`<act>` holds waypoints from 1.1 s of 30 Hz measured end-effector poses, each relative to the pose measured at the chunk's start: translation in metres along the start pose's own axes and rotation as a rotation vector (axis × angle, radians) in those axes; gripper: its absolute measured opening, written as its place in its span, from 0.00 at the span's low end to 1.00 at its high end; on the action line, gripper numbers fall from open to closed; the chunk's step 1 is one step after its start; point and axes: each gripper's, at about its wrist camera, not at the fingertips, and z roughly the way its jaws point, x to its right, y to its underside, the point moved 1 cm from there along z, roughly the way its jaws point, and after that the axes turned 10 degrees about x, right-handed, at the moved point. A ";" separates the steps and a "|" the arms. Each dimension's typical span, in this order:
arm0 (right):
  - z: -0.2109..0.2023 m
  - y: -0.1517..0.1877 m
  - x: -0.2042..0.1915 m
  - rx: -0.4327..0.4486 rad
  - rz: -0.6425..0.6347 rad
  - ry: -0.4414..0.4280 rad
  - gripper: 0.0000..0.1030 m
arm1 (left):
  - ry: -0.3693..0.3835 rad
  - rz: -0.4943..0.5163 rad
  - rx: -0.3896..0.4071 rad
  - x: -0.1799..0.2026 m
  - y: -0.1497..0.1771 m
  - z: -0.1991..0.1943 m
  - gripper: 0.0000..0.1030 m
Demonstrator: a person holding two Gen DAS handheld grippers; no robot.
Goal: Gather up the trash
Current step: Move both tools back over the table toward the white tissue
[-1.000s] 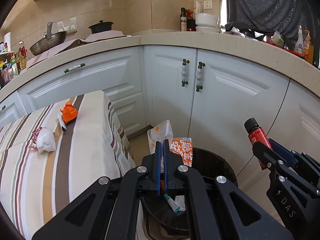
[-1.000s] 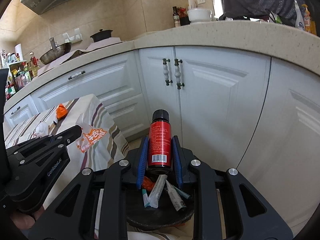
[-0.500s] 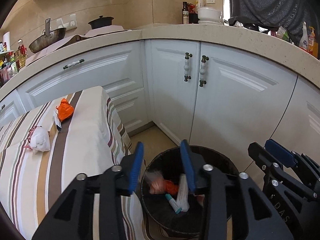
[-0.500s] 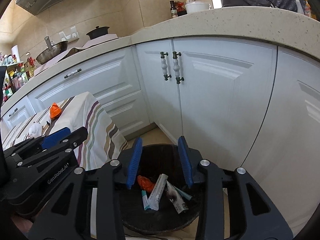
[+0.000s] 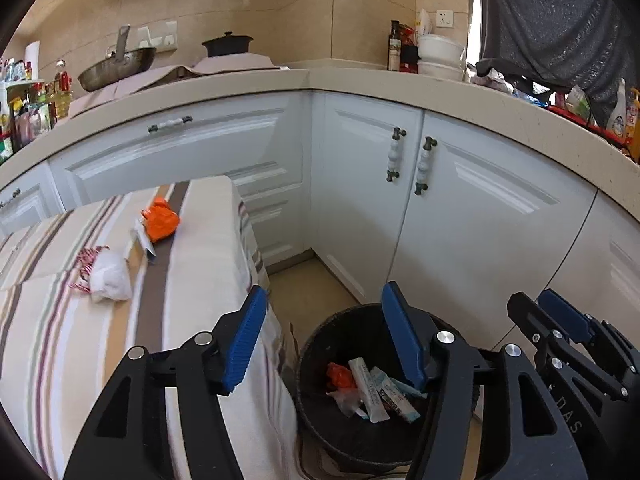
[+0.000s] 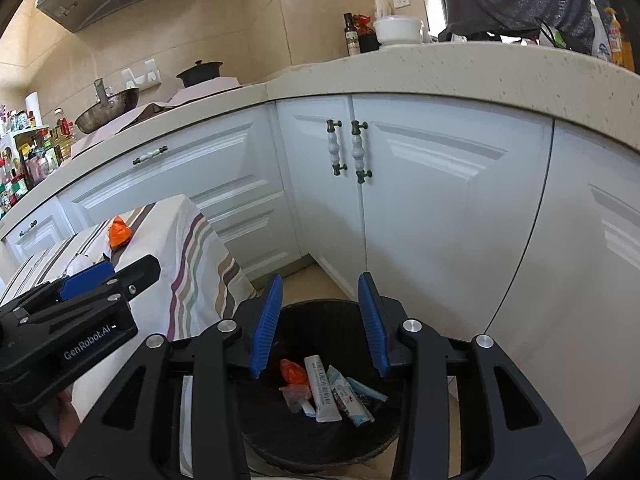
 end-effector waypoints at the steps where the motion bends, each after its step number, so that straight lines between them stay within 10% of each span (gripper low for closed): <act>1: -0.002 -0.001 -0.002 0.004 -0.002 -0.003 0.43 | -0.003 0.001 0.005 -0.002 -0.002 -0.002 0.58; 33: 0.017 -0.017 -0.213 -0.045 -0.177 -0.345 0.43 | -0.385 -0.101 0.032 -0.209 0.003 -0.061 0.64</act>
